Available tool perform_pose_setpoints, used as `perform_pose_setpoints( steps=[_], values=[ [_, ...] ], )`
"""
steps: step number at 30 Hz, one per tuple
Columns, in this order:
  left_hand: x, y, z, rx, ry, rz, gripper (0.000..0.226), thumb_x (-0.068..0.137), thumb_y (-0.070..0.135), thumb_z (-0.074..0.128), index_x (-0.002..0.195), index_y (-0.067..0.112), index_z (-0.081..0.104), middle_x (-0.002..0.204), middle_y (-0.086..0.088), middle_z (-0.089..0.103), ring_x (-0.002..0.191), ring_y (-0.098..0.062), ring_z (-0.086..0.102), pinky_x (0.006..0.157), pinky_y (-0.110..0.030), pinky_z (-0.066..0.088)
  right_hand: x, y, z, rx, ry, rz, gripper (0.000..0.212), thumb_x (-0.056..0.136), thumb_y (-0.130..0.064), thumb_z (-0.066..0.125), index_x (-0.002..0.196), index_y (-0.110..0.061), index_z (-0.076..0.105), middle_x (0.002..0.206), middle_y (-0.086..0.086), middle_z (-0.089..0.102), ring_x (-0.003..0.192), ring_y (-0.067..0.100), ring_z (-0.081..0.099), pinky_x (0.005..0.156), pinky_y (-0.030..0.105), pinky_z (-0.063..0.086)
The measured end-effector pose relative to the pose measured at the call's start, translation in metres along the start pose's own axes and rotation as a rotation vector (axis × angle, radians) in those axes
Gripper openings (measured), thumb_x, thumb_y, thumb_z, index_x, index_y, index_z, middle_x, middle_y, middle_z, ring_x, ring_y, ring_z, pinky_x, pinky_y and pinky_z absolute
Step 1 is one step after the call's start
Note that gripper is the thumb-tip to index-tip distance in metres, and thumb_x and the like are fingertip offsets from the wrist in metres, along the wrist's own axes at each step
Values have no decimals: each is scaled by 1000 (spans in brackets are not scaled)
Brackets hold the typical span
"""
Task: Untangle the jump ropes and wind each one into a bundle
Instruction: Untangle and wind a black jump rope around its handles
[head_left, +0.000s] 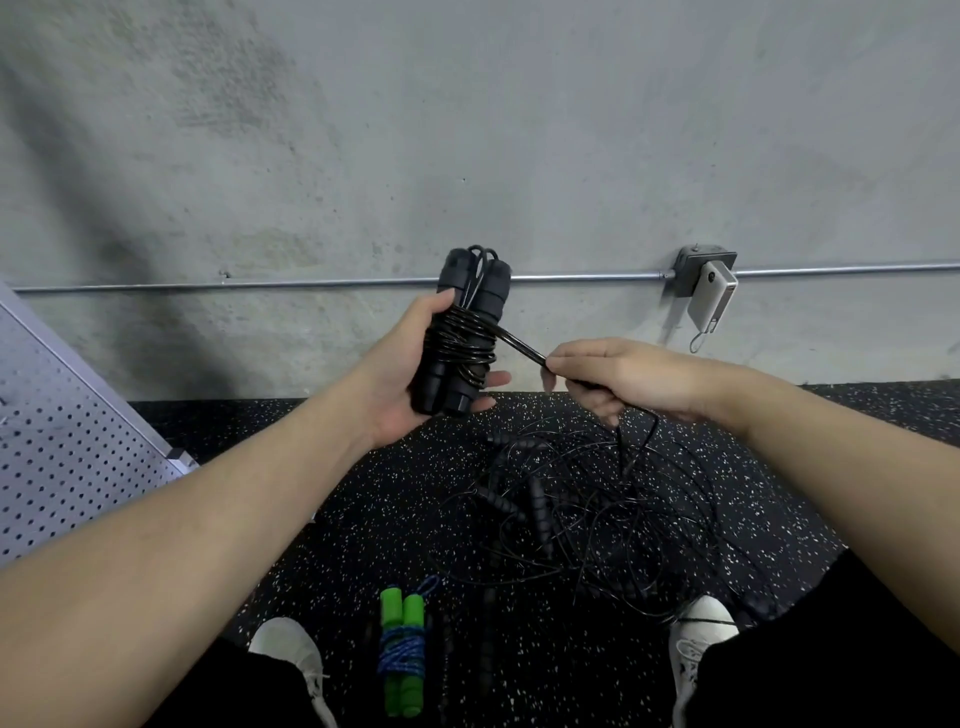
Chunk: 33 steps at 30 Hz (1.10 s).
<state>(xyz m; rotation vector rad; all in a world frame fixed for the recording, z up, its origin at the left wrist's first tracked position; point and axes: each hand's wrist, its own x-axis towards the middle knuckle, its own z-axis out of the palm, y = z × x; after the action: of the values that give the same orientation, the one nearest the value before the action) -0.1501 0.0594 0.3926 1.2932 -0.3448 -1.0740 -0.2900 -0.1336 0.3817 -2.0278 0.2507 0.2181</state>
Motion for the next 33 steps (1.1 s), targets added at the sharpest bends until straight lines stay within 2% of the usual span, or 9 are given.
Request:
perform_pose_setpoints(
  steps=[3, 7, 11, 15, 18, 23, 26, 29, 33],
  values=[
    [2, -5, 2, 6, -7, 8, 44, 105, 48, 41, 109, 12, 67, 89, -10, 70, 82, -32, 73, 62, -35, 57, -1, 0, -4, -120, 57, 73, 38, 104, -47, 41, 85, -19, 58, 53, -5, 38, 48, 15, 36, 59, 26, 46],
    [6, -1, 1, -29, -29, 55, 47, 103, 47, 39, 104, 12, 69, 95, -7, 71, 61, -25, 65, 45, -25, 45, -2, 3, -7, -32, 4, 43, 46, 91, -62, 45, 71, -21, 48, 55, -5, 34, 50, 15, 33, 56, 23, 42],
    [6, 3, 1, -56, -51, 76, 48, 101, 49, 38, 100, 13, 69, 86, -3, 75, 53, -23, 62, 41, -20, 40, -3, 12, -12, 196, -65, -41, 30, 101, -35, 43, 97, -11, 61, 64, -5, 38, 60, 13, 37, 65, 29, 44],
    [7, 1, 2, 56, -110, 44, 52, 101, 52, 35, 94, 11, 66, 69, -3, 67, 52, -21, 60, 38, -20, 40, -4, 18, -16, -12, -63, 47, 42, 89, -59, 53, 88, -18, 63, 62, -3, 43, 60, 17, 44, 72, 31, 50],
    [8, -2, 3, 200, -210, -17, 53, 95, 57, 42, 103, 10, 64, 82, -7, 69, 56, -23, 62, 39, -23, 45, -3, 16, -16, -120, 37, 124, 45, 81, -68, 56, 71, -24, 57, 58, -7, 45, 56, 13, 42, 68, 26, 45],
    [7, -7, 13, 446, -281, -96, 45, 102, 50, 39, 117, 13, 60, 95, -10, 75, 60, -24, 67, 46, -27, 51, 6, 18, -15, -22, 200, 115, 37, 93, -36, 64, 58, -27, 66, 54, -5, 46, 53, 12, 38, 58, 26, 36],
    [9, -10, 16, 581, -292, -112, 20, 103, 35, 52, 119, 23, 53, 91, -12, 76, 65, -29, 71, 55, -36, 60, 8, 20, -14, -14, 164, 119, 30, 92, -20, 65, 66, -31, 75, 64, 2, 59, 68, 19, 48, 75, 35, 43],
    [12, -17, 19, 917, -328, -64, 34, 97, 41, 65, 127, 35, 50, 111, -4, 71, 83, -25, 74, 72, -37, 60, 10, 16, -8, -67, 147, 119, 17, 87, -35, 73, 73, -25, 75, 70, 0, 69, 72, 17, 59, 87, 41, 49],
    [18, -27, 21, 1180, -355, 48, 59, 91, 44, 72, 142, 33, 46, 120, 14, 64, 105, -6, 64, 91, -24, 51, 14, 6, 1, -202, 196, 110, 29, 80, -53, 75, 76, -24, 75, 71, -8, 72, 68, 9, 64, 73, 29, 48]
  ],
)
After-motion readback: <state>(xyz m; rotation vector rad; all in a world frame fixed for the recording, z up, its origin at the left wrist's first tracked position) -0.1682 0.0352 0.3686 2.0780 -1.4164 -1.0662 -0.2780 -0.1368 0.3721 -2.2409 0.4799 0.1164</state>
